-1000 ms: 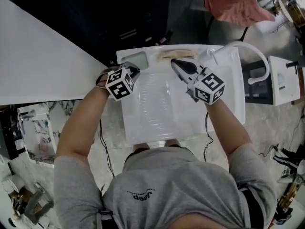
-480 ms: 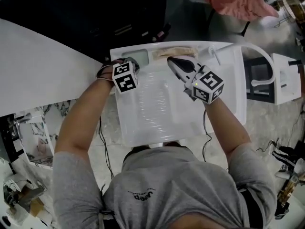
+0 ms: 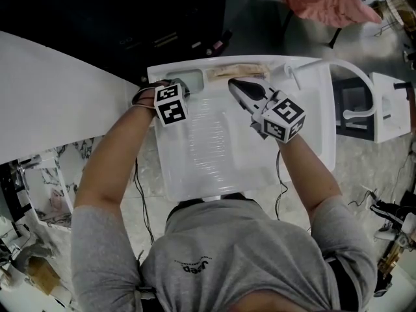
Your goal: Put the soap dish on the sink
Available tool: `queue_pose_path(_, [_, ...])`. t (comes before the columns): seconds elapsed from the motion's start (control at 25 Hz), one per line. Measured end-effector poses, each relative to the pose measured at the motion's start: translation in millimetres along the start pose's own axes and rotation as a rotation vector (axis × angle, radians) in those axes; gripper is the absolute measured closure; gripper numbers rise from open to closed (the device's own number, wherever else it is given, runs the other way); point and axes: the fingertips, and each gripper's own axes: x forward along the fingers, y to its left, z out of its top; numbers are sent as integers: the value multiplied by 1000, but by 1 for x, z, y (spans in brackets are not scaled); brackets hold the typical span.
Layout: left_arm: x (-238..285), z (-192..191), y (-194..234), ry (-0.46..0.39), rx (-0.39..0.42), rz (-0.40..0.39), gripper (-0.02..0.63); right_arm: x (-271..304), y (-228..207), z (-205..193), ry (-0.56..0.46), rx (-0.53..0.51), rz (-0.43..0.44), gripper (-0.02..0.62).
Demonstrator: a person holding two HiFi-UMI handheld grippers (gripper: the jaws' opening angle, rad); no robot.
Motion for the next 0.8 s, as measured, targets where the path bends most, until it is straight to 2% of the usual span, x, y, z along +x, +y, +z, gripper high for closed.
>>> queue_pose_path(0.4, [-2,2,2,-22,-22,32,586,-2,2,4,-7,4,2,541])
queue_pose_path(0.48, [-5,3,5,-25,-30,44,569,-3,3,6,-9,3,2,541])
queue_pose_path(0.6, [-10,6,11,-34,-44,77,487,-7,6,9,-11,-5,1,541])
queue_pose_path(0.8, [-30,9,16,-61,-70,134,460,-15,15,17,-16,-20,-5,541])
